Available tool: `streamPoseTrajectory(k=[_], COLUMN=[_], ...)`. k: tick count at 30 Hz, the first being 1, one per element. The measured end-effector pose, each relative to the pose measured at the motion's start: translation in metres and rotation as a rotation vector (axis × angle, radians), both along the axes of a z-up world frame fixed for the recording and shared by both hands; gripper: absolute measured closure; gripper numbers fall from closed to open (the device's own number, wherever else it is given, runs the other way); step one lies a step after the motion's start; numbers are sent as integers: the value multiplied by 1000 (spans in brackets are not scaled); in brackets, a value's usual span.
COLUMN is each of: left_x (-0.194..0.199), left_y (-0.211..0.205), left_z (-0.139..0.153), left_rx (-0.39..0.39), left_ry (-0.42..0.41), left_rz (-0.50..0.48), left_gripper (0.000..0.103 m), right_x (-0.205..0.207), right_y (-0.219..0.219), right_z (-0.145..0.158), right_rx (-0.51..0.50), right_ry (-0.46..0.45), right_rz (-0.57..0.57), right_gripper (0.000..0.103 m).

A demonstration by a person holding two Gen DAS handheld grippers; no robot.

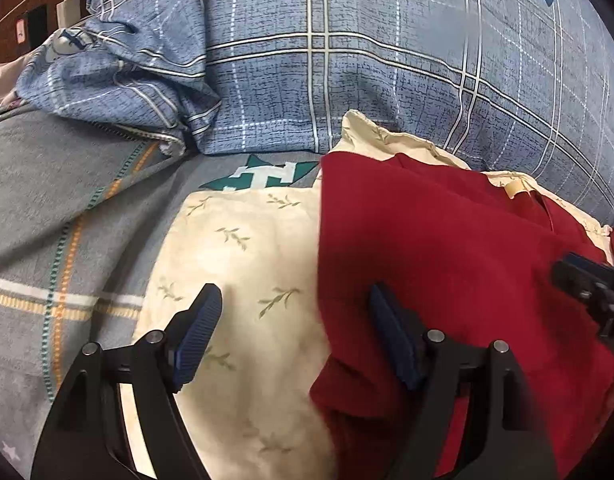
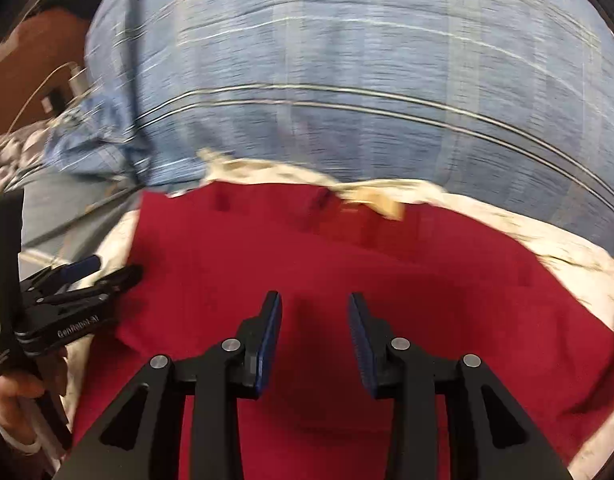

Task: Fold small clothes

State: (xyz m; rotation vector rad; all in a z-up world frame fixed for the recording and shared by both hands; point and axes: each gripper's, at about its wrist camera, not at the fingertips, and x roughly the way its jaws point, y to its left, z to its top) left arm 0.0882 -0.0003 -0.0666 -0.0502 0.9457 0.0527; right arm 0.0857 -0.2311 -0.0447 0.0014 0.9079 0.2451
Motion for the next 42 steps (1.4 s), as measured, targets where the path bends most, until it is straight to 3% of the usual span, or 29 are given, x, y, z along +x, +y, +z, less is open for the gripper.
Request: streamPoseTrajectory(k=[7, 11, 19, 26, 30, 34, 39, 42], left_x=[-16, -12, -5, -9, -11, -15, -22, -21], left_y=[13, 15, 18, 13, 12, 8, 3, -6], left_z=[2, -4, -8, -5, -4, 3, 22, 28], left_rx=[-38, -63, -83, -48, -35, -10, -73, -107], left_ry=[-7, -14, -3, -14, -21, -40, -94, -105], left_rz=[1, 0, 5, 3, 0, -5, -35, -71], left_gripper=[27, 27, 25, 25, 25, 26, 26, 26], right_x=[34, 56, 68, 12, -8, -26, -39, -36], right_y=[75, 111, 129, 82, 53, 32, -18, -61], right_z=[-18, -27, -33, -11, -29, -27, -6, -2], right_rx=[27, -41, -93, -37, -75, -28, -17, 6], right_ry=[1, -19, -41, -32, 25, 11, -32, -39], right_rz=[120, 141, 144, 90, 10, -14, -133, -259], right_gripper=[68, 68, 68, 66, 66, 66, 54, 54])
